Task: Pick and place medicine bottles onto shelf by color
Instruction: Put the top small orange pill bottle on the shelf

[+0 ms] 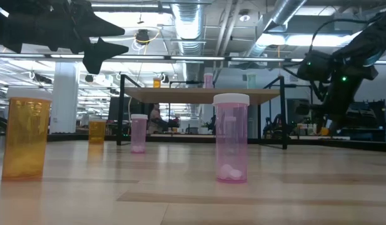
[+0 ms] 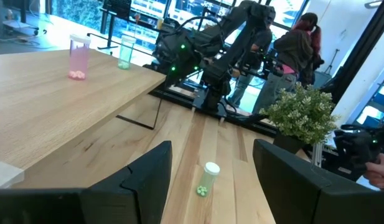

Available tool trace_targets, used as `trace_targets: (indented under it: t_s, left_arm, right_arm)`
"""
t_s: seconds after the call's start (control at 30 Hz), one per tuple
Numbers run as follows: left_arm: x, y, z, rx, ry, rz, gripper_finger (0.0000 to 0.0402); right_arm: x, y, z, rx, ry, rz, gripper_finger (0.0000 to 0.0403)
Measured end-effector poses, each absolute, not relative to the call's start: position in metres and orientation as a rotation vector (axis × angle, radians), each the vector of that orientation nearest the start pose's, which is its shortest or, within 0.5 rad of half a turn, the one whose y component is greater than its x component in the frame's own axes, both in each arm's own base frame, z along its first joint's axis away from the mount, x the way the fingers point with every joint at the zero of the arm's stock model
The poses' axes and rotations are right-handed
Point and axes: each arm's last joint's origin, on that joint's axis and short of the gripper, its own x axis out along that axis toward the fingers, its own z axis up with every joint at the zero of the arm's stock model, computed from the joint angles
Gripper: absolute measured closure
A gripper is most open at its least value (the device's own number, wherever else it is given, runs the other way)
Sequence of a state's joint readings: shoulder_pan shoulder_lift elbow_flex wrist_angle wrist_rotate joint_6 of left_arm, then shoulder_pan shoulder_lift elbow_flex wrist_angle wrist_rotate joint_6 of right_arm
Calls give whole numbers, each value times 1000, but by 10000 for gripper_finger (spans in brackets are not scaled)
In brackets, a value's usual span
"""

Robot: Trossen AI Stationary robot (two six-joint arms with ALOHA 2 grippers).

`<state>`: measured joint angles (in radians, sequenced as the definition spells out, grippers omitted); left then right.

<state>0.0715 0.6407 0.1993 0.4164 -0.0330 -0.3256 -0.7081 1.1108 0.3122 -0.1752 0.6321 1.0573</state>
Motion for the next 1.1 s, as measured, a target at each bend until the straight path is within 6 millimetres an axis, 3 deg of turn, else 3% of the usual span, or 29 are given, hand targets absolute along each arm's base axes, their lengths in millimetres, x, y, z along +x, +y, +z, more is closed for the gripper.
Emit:
trace_targets:
  t_s: [0.47,1.1]
  left_arm:
    - [152,12,208,-326,8,108,187]
    - [152,13,208,-325,2,142,187]
  right_arm:
    - [118,-104,166,778,141,-1475,280]
    - [120,-60,219,544,-50,-1035,280]
